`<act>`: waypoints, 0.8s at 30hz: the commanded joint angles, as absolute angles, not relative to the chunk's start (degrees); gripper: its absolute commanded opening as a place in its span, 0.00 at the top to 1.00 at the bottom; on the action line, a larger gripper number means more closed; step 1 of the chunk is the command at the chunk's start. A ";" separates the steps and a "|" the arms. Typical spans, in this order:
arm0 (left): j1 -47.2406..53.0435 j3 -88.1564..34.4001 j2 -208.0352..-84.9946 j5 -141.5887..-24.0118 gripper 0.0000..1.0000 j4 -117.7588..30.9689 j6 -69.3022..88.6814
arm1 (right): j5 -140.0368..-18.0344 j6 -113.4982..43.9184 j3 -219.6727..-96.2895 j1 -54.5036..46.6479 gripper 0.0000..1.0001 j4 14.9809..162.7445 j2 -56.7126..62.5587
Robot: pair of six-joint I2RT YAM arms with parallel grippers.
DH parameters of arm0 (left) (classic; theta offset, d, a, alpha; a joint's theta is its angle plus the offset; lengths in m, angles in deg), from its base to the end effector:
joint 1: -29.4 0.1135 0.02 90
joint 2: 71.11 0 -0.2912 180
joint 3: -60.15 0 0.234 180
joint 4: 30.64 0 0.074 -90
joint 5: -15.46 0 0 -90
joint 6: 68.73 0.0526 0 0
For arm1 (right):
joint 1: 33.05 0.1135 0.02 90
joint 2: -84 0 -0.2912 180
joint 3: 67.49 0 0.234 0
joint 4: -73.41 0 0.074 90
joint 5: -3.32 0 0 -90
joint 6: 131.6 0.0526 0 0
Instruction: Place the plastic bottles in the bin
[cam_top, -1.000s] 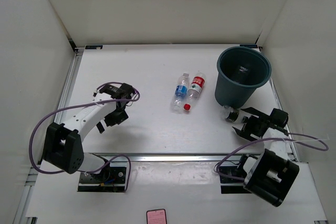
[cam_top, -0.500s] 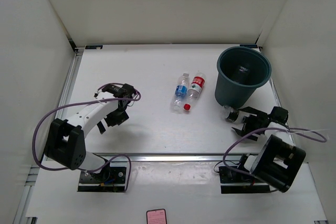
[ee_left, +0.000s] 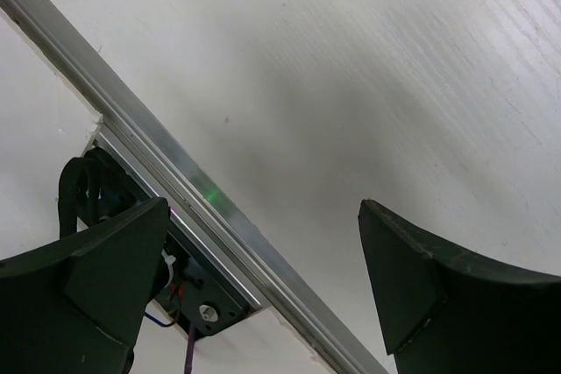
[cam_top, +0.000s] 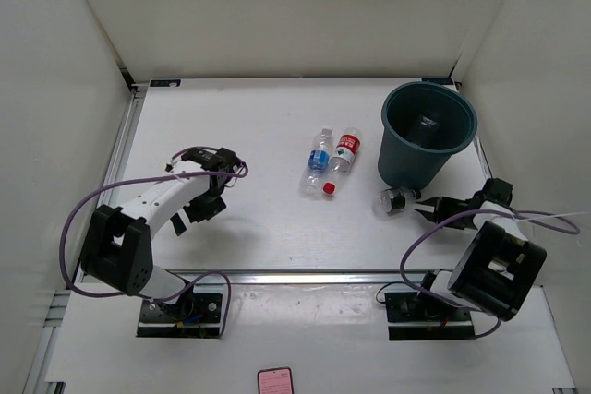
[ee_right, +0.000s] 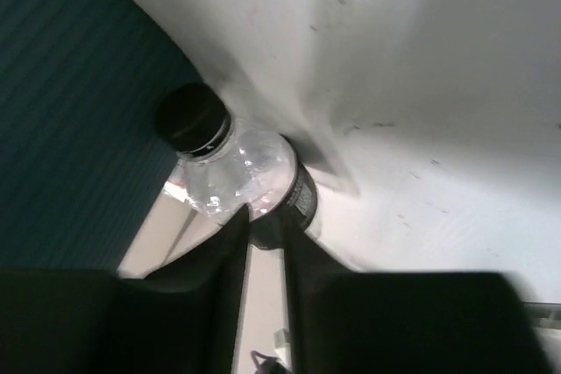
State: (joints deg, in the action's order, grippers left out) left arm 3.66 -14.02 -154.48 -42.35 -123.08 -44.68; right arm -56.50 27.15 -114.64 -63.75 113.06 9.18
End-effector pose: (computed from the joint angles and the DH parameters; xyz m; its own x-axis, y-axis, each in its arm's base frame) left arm 0.1864 -0.0588 0.2493 -0.7836 -0.4802 -0.3943 -0.6164 0.6801 0.3969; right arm 0.1829 -0.0779 0.1756 -0.0316 0.9557 0.2926 0.8390 -0.1338 0.5275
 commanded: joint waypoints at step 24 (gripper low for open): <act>1.72 -14.21 -154.78 -39.82 0.00 -126.36 -44.65 | -53.81 22.47 -112.32 -56.79 0.01 105.58 10.26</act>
State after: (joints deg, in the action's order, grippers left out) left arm 2.55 -14.00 -156.82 -41.17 -123.08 -44.51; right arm -55.76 22.88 -112.24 -57.39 109.76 10.95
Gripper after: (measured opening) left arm 1.000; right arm 0.984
